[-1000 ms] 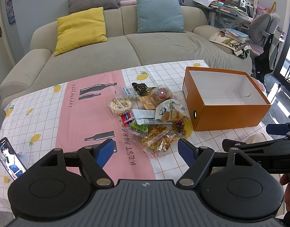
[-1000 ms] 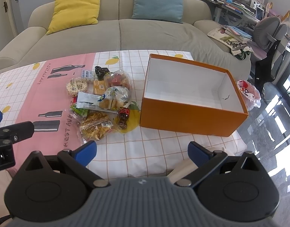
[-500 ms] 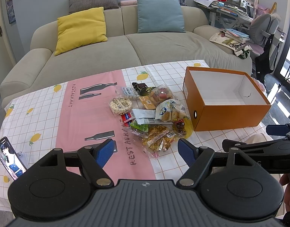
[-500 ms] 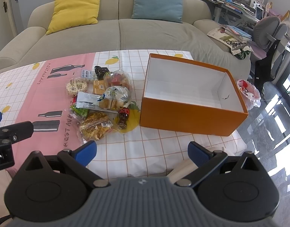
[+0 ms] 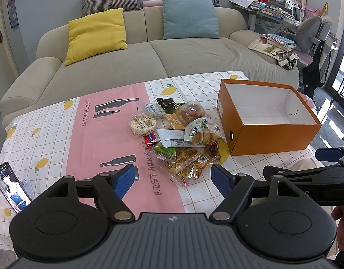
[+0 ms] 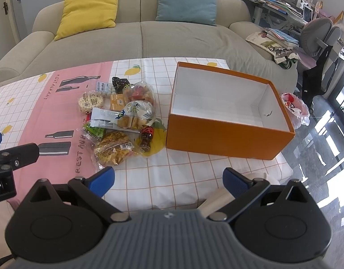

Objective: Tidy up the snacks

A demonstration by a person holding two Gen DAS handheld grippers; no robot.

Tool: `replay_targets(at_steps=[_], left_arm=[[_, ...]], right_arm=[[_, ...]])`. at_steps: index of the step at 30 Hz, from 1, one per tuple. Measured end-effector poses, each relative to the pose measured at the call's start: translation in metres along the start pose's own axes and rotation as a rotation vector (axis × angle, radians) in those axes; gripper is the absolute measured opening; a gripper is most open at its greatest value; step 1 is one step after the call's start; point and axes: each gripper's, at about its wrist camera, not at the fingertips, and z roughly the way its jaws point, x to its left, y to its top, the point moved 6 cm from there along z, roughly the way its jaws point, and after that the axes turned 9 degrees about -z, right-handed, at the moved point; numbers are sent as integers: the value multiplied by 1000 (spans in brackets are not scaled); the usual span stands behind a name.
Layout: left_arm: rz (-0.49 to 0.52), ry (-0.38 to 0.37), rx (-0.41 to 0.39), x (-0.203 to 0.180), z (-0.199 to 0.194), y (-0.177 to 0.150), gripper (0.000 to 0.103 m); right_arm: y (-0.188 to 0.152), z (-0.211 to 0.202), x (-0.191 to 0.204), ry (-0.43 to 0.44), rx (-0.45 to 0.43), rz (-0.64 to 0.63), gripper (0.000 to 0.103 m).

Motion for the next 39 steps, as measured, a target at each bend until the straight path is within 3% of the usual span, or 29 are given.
replay_targets(at_steps=[20, 29, 33, 39], left_arm=[[-6, -12, 7, 0, 0, -1, 90], [17, -93, 55, 13, 18, 4, 90], [-12, -153, 85, 22, 38, 6, 85], [-55, -188, 118, 30, 72, 10, 83]], right_arm=[[0, 5, 0, 17, 23, 12, 100], [17, 26, -10, 85, -7, 44, 99], [26, 45, -4, 116, -21, -8, 81], [36, 66, 13, 177, -100, -120, 66]])
